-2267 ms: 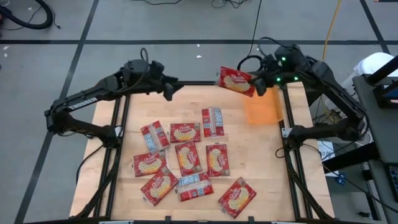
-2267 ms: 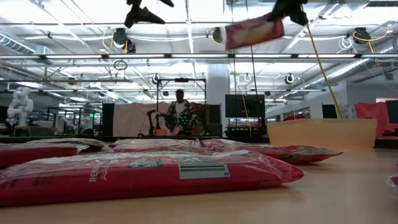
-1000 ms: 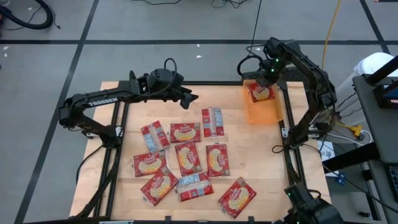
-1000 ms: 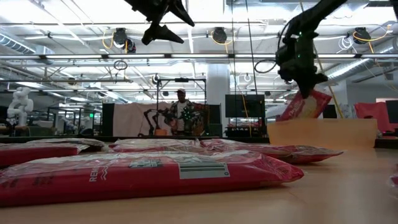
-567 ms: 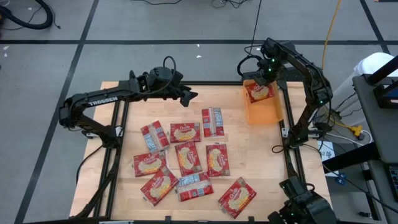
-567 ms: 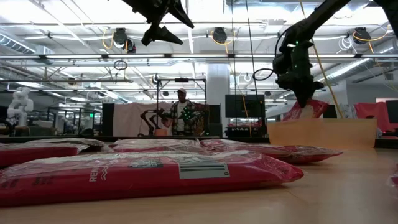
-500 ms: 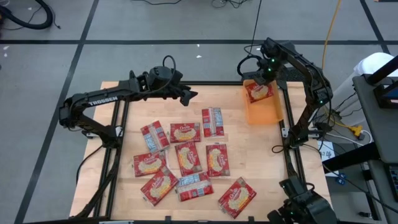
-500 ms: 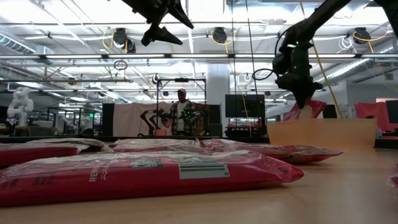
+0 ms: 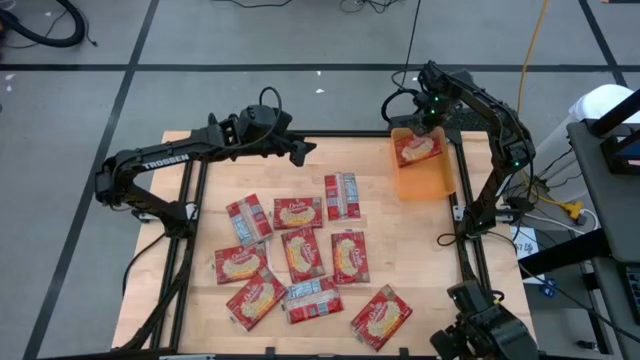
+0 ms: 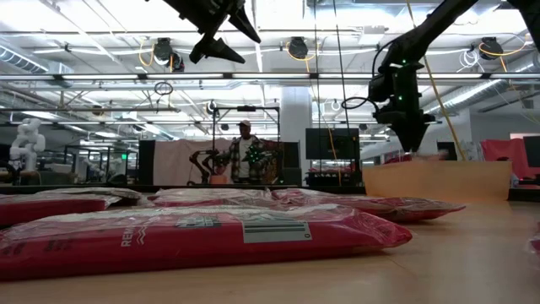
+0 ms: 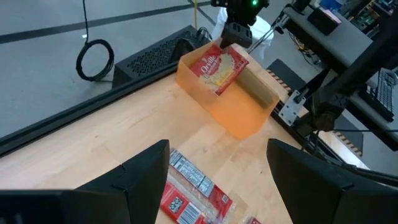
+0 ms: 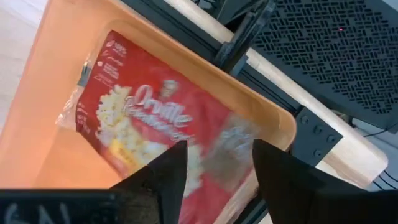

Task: Sort popcorn bags into baskets
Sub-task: Put the red popcorn bag into the orange bin

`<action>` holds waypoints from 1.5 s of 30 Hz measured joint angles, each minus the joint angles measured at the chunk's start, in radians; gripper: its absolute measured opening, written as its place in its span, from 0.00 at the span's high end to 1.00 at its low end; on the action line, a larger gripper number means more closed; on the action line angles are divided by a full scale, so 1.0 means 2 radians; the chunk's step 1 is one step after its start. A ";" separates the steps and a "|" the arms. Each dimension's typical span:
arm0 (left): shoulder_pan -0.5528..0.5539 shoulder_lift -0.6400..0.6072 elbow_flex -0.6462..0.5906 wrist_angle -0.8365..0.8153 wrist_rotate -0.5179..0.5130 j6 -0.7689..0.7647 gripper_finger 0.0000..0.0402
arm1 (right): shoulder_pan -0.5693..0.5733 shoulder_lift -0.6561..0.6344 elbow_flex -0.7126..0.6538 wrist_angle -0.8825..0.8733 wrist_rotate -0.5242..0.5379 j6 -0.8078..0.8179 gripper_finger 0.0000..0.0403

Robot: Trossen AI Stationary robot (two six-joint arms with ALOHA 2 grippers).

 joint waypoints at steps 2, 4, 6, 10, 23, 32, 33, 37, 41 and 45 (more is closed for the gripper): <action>0.000 0.000 0.000 0.000 -0.001 0.000 0.32 | 0.002 0.000 0.000 -0.006 -0.001 0.000 0.57; 0.000 0.000 0.000 -0.002 -0.004 0.000 0.32 | 0.007 0.000 0.000 -0.015 0.000 0.013 0.57; 0.000 0.000 0.000 -0.002 -0.009 0.000 0.32 | 0.013 0.000 0.000 -0.020 -0.002 0.022 0.58; 0.000 0.001 0.000 -0.002 -0.013 -0.002 0.32 | 0.029 0.000 0.000 -0.025 -0.063 0.029 0.58; -0.008 0.029 0.001 -0.003 -0.021 -0.027 0.32 | 0.074 -0.001 -0.041 -0.037 -0.092 0.045 0.58; -0.015 0.035 -0.001 0.000 -0.015 -0.029 0.32 | 0.082 -0.001 -0.159 0.045 -0.063 0.057 0.58; -0.015 0.035 -0.001 0.003 -0.012 -0.028 0.32 | 0.082 -0.001 -0.170 0.063 -0.060 0.059 0.58; -0.014 0.035 -0.001 0.005 -0.005 -0.012 0.32 | 0.082 -0.001 -0.208 0.126 -0.028 0.056 0.58; -0.014 0.035 -0.001 0.004 -0.004 0.011 0.32 | 0.094 -0.001 -0.210 0.157 -0.002 0.047 0.59; -0.014 0.035 -0.001 0.004 -0.003 0.019 0.32 | 0.103 -0.007 -0.211 0.157 0.012 0.071 0.60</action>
